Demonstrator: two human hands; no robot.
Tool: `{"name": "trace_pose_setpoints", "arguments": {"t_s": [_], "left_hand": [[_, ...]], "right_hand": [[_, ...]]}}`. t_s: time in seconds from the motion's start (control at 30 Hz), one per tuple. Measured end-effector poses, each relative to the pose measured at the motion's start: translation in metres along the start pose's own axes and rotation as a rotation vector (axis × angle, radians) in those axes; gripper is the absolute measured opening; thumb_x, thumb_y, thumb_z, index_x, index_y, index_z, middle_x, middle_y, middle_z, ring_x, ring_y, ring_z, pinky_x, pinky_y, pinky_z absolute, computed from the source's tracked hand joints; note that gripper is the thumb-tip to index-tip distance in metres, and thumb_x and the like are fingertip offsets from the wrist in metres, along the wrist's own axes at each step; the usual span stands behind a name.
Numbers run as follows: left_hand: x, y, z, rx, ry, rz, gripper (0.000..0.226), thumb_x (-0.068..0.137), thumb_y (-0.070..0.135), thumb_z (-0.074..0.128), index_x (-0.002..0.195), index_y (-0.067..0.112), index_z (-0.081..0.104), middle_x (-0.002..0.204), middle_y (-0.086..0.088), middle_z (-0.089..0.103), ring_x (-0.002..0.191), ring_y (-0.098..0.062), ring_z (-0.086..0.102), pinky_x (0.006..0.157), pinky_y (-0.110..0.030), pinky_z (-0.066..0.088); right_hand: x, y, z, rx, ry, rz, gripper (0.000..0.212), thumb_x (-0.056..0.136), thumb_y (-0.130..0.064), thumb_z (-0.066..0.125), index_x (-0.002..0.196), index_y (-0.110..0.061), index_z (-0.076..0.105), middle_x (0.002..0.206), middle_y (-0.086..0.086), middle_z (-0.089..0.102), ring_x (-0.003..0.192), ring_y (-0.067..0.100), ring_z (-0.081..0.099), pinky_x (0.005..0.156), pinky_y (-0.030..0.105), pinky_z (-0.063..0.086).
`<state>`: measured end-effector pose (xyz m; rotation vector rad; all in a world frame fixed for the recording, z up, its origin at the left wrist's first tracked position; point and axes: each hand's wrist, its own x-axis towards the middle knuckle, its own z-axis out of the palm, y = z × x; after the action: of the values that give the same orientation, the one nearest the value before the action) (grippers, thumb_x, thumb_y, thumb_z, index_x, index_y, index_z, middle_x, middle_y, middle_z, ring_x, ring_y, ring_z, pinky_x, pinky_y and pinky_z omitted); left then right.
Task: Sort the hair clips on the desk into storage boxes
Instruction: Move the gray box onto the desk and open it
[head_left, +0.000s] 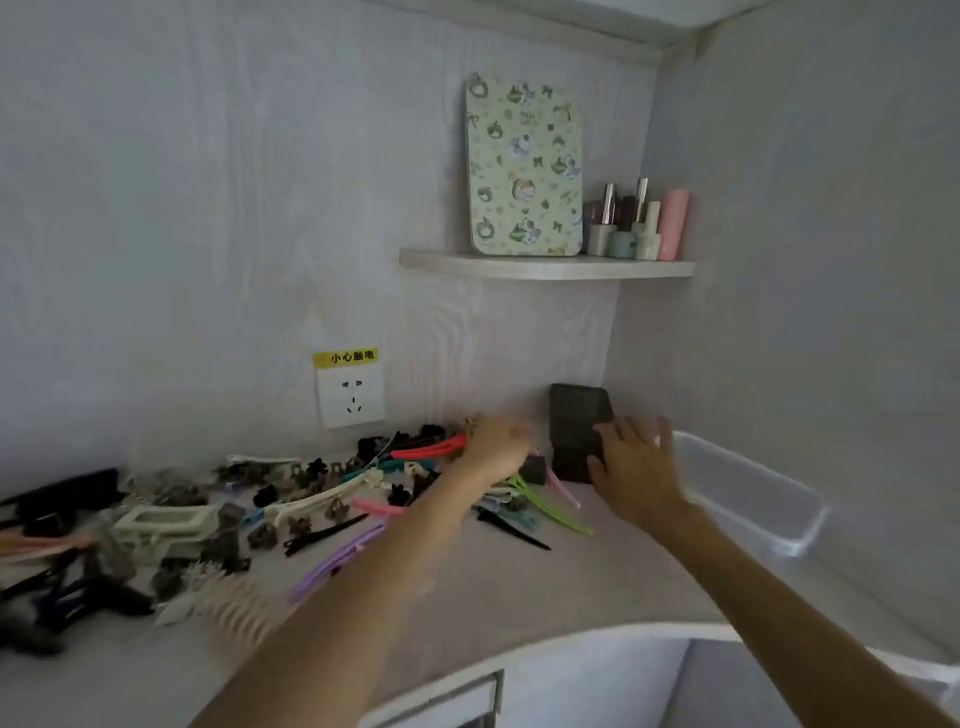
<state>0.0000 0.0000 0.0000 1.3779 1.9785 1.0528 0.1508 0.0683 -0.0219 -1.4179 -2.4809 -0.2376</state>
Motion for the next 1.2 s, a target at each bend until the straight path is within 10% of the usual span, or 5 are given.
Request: {"name": "trace_pose_setpoints", "arguments": {"t_s": [0.37, 0.83, 0.97, 1.1, 1.2], "left_hand": [[0.086, 0.0, 0.038, 0.04, -0.035, -0.103, 0.03, 0.093, 0.024, 0.043, 0.101, 0.004, 0.065, 0.11, -0.018, 0.064, 0.104, -0.032, 0.06, 0.096, -0.044, 0.047], [0.018, 0.017, -0.011, -0.564, -0.032, -0.229, 0.032, 0.091, 0.039, 0.055, 0.108, 0.013, 0.055, 0.097, -0.002, 0.061, 0.098, -0.021, 0.058, 0.07, -0.028, 0.052], [-0.006, 0.013, -0.003, -0.662, -0.092, -0.287, 0.022, 0.094, 0.024, 0.049, 0.102, 0.005, 0.055, 0.084, -0.01, 0.061, 0.076, -0.024, 0.062, 0.065, -0.036, 0.057], [-0.026, 0.019, -0.001, -0.661, -0.065, -0.261, 0.029, 0.094, 0.026, 0.047, 0.11, 0.003, 0.054, 0.099, -0.014, 0.063, 0.08, -0.024, 0.064, 0.046, -0.027, 0.057], [-0.034, 0.025, 0.001, -0.588, -0.056, -0.226, 0.031, 0.092, 0.025, 0.05, 0.111, 0.002, 0.058, 0.106, -0.015, 0.063, 0.09, -0.026, 0.063, 0.043, -0.025, 0.055]], "right_hand": [[0.073, 0.011, 0.015, 0.1, -0.296, 0.291, 0.054, 0.094, -0.054, 0.031, 0.12, -0.012, 0.053, 0.129, 0.009, 0.054, 0.124, 0.029, 0.045, 0.111, 0.051, 0.017], [0.005, 0.016, -0.055, 1.091, 0.025, 0.166, 0.034, 0.089, -0.013, 0.055, 0.123, -0.01, 0.057, 0.11, 0.006, 0.063, 0.095, 0.015, 0.058, 0.08, 0.023, 0.042], [-0.028, 0.037, -0.059, 0.841, 0.051, 0.194, 0.035, 0.093, -0.039, 0.046, 0.099, -0.015, 0.07, 0.093, 0.006, 0.07, 0.091, 0.025, 0.064, 0.082, 0.034, 0.049], [-0.056, 0.077, -0.053, 0.095, -0.035, 0.504, 0.054, 0.091, -0.049, 0.043, 0.124, -0.007, 0.046, 0.129, 0.017, 0.05, 0.123, 0.036, 0.041, 0.098, 0.047, 0.038], [-0.067, 0.088, -0.038, 0.15, -0.186, 0.635, 0.069, 0.091, -0.05, 0.043, 0.139, -0.004, 0.022, 0.144, 0.021, 0.023, 0.132, 0.042, 0.024, 0.103, 0.053, 0.033]]}}
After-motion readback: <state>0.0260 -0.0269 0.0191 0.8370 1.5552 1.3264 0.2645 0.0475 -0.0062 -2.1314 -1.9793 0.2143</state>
